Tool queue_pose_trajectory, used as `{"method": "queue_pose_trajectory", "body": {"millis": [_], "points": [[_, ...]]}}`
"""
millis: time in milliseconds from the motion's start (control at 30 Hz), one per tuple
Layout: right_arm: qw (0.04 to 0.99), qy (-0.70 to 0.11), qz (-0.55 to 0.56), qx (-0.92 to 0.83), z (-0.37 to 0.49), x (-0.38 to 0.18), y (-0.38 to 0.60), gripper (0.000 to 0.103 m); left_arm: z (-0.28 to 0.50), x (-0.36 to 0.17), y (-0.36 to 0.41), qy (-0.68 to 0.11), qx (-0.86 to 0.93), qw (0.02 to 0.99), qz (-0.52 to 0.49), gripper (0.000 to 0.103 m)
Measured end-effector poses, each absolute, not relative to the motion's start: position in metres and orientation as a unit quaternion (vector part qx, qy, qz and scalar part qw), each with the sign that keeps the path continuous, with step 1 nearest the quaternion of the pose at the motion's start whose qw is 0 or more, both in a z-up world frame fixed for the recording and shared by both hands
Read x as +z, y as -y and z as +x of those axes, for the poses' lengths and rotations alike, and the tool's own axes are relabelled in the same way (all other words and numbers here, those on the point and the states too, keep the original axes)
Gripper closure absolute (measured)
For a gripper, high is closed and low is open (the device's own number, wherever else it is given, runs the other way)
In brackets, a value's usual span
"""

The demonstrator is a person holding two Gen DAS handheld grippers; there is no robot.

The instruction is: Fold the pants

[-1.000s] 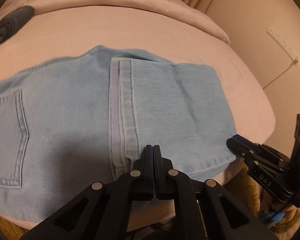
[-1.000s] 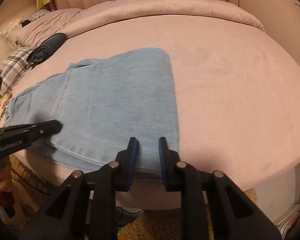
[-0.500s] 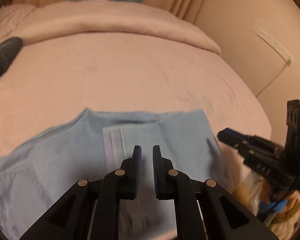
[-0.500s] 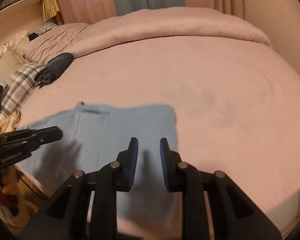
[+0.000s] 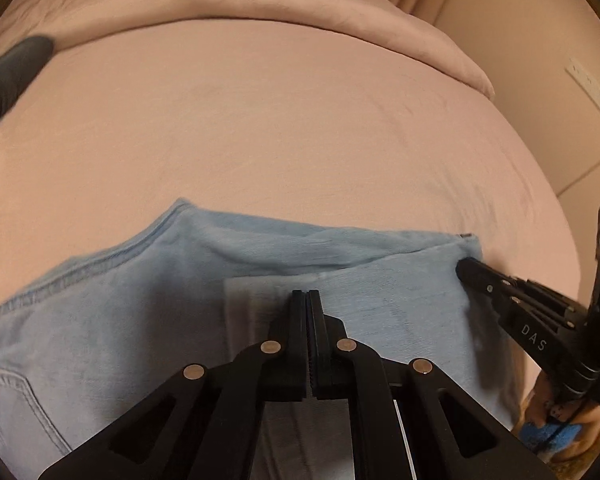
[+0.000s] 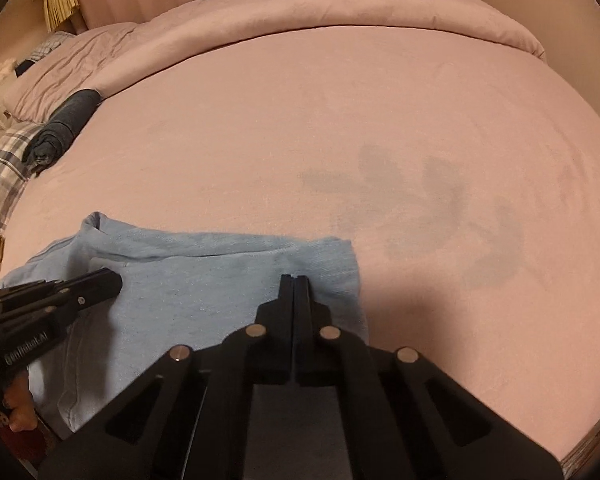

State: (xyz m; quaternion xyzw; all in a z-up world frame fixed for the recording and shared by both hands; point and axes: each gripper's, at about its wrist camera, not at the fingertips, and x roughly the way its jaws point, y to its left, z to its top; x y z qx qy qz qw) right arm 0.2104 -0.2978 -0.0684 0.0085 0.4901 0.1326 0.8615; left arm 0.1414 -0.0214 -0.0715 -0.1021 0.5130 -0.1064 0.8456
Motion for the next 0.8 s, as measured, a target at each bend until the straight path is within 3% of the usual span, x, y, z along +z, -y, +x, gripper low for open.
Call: {"method": "queue_pose_trajectory", "body": {"millis": [233, 300, 433, 667, 800], "points": [[0.859, -0.498, 0.022, 0.118, 0.212, -0.063, 0.298, 0.103, 0.130, -0.056, 0.019, -0.508, -0.103, 0.850, -0.091, 0.097], [0.865, -0.488, 0.032, 0.109, 0.205, -0.046, 0.304, 0.094, 0.118, -0.045, 0.017, -0.492, -0.111, 0.858, -0.095, 0.096], [0.874, -0.467, 0.030, 0.130, 0.171, -0.027, 0.311, 0.094, 0.086, -0.037, 0.015, -0.482, -0.140, 0.859, -0.101, 0.096], [0.849, -0.509, 0.031, 0.138, 0.114, -0.061, 0.322, 0.096, 0.056, -0.068, 0.013, -0.495, -0.126, 0.855, -0.090, 0.097], [0.863, -0.488, 0.025, 0.129, 0.097, -0.067, 0.325, 0.097, 0.043, -0.068, 0.018, -0.485, -0.113, 0.865, -0.062, 0.097]]}}
